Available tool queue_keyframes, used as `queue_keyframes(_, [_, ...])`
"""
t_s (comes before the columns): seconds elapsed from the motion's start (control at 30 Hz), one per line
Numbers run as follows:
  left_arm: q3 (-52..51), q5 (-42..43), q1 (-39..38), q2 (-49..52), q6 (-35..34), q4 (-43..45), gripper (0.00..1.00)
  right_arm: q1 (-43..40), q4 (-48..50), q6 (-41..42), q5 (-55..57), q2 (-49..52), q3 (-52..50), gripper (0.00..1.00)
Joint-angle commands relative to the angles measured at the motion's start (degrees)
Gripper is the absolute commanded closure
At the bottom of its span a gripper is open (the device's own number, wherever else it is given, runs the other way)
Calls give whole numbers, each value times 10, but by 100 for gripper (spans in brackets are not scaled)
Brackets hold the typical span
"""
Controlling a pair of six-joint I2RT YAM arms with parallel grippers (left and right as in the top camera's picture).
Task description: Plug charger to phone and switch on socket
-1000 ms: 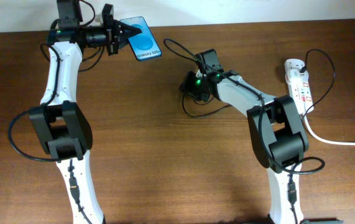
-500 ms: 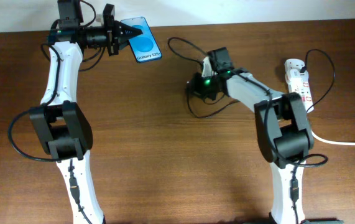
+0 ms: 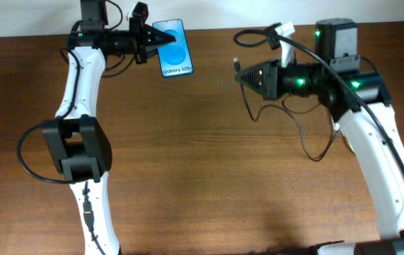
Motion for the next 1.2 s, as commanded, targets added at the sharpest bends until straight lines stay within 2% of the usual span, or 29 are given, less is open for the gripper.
queue_keyframes(0.0, [8,37,-18,-6,13,2,100,3,-36,-27,-24,-19,-10,95])
queue_keyframes(0.1, [8,37,-33,-6,19,18,100,45,7,10,-26,-18,-64,95])
queue_keyframes(0.23, [8,37,-53,-6,19,86,100,114,221,174,31,-16,-196,96])
queue_keyframes(0.27, [8,37,-55,-6,19,98,100,118,235,191,49,-14,-207,96])
queue_keyframes(0.4, [8,37,-60,-6,16,102,100,120,266,218,80,6,-217,96])
queue_keyframes(0.63, [8,15,-77,-6,-75,101,100,120,294,288,111,7,-217,96])
queue_keyframes(0.97, [8,11,-79,-6,-82,101,100,120,325,311,102,7,-217,96])
queue_keyframes(1.17, [8,28,-81,-6,-82,134,100,120,337,331,103,8,-217,96])
